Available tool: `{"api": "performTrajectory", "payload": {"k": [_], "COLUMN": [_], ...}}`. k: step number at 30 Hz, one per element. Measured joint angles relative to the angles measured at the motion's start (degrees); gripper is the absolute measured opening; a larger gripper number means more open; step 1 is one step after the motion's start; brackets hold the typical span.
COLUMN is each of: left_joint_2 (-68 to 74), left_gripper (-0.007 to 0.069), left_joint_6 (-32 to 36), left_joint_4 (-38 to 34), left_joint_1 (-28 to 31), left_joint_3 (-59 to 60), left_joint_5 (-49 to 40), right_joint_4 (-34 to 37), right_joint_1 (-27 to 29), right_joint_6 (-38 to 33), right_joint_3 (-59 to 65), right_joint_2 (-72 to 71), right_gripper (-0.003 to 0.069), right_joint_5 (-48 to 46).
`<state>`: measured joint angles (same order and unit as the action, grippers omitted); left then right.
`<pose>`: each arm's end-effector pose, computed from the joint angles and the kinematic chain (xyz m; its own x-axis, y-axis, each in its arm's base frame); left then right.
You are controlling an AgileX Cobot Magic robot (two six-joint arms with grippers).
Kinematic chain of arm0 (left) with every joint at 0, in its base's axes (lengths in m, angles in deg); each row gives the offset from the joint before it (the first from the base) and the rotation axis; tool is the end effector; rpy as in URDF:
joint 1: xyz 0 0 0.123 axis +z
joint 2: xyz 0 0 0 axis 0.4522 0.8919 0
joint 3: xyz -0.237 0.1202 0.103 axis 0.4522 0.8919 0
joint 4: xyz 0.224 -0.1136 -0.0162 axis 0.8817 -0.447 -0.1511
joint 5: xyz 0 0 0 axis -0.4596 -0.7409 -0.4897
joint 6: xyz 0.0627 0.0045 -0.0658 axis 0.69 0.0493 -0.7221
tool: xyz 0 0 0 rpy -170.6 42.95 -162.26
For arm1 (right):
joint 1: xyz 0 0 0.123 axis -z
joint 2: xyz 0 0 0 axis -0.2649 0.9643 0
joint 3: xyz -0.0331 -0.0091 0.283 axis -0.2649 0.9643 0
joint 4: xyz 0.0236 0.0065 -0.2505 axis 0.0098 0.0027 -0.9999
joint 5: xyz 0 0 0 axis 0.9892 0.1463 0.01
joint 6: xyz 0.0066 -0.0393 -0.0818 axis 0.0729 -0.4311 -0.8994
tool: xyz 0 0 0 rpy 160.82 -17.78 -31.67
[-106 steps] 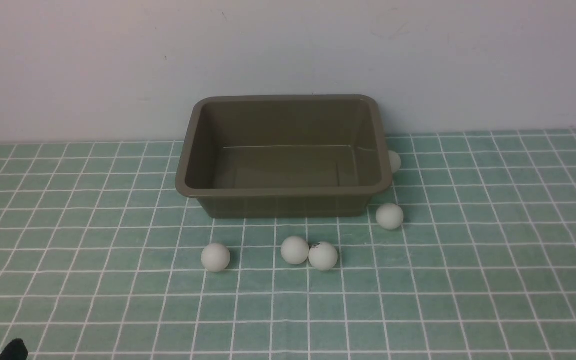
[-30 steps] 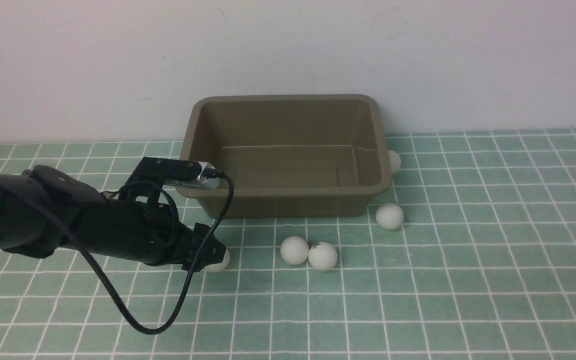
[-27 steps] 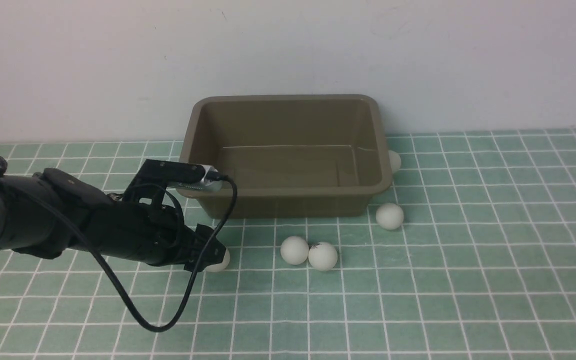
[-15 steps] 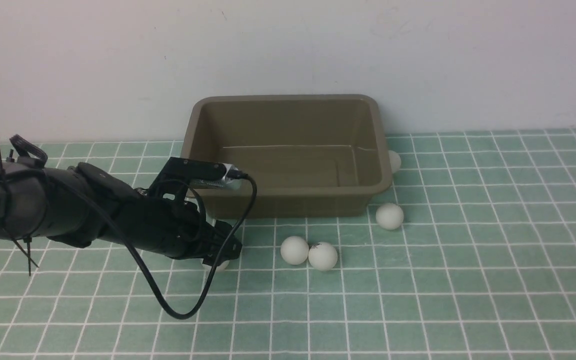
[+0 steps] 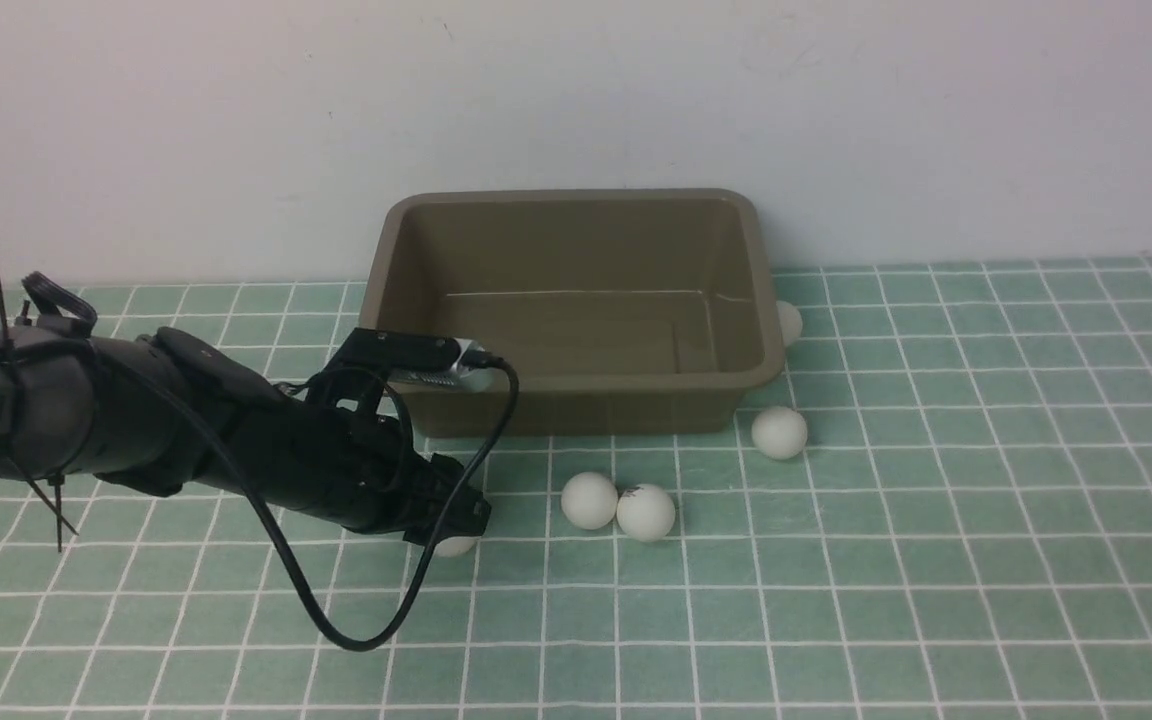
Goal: Put the table tennis balls in the box on the green coffee tablecloth.
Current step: 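Reach for and grasp a ping pong ball on the table beside the basket, then drop the ball into the bin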
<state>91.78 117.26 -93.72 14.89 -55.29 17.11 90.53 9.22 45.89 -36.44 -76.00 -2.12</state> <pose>0.3303 -0.1106 0.1530 -0.8265 0.1969 -0.5274 0.4266 0.8304 -0.3584 0.0290 0.0088 0.2686 -0.1003 0.0849 -0.9913 -0.1586 0.9822 0.1002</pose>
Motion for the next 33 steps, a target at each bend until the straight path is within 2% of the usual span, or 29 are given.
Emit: {"api": "performTrajectory", "payload": {"k": [3,7,11,12,14,19,26,30,33], "left_joint_2": [-4.42,-9.05,-10.91,-10.26,-8.46,-2.88,1.22,-0.34,-4.67], "left_gripper": [0.0345,0.0345,0.0345,0.0345,0.0345,0.0345,0.0365,0.0442,0.0465], "left_joint_6": [2.89,11.43,35.48,39.99,43.68,45.73,45.0,38.62,32.02], "left_joint_4": [-3.02,-11.17,-29.82,-31.45,-32.8,-33.75,-33.76,-33.59,-32.28], "left_joint_1": [0.0,0.0,-0.07,-0.07,-0.07,-0.07,-0.07,-0.07,-0.07], "left_joint_3": [0.0,0.0,-1.58,-2.74,-5.02,-10.16,-11.59,-11.59,-11.59], "left_joint_5": [-2.57,-2.15,4.53,5.78,7.73,10.46,13.34,14.73,11.01], "right_joint_4": [0.0,0.0,0.0,0.0,0.0,0.0,0.0,0.0,0.0], "right_joint_1": [0.0,0.0,0.0,0.0,0.0,0.0,0.0,0.0,0.0], "right_joint_6": [0.0,0.0,0.0,0.0,0.0,0.0,0.0,0.0,0.0], "right_joint_3": [0.0,0.0,0.0,0.0,0.0,0.0,0.0,0.0,0.0], "right_joint_2": [-0.01,-0.01,-0.01,-0.01,-0.01,-0.01,-0.01,-0.01,-0.01], "right_gripper": [0.0285,0.0285,0.0285,0.0285,0.0285,0.0285,0.0285,0.0285,0.0285], "right_joint_5": [0.0,0.0,0.0,0.0,0.0,-0.05,-0.16,-0.21,-0.21]}}
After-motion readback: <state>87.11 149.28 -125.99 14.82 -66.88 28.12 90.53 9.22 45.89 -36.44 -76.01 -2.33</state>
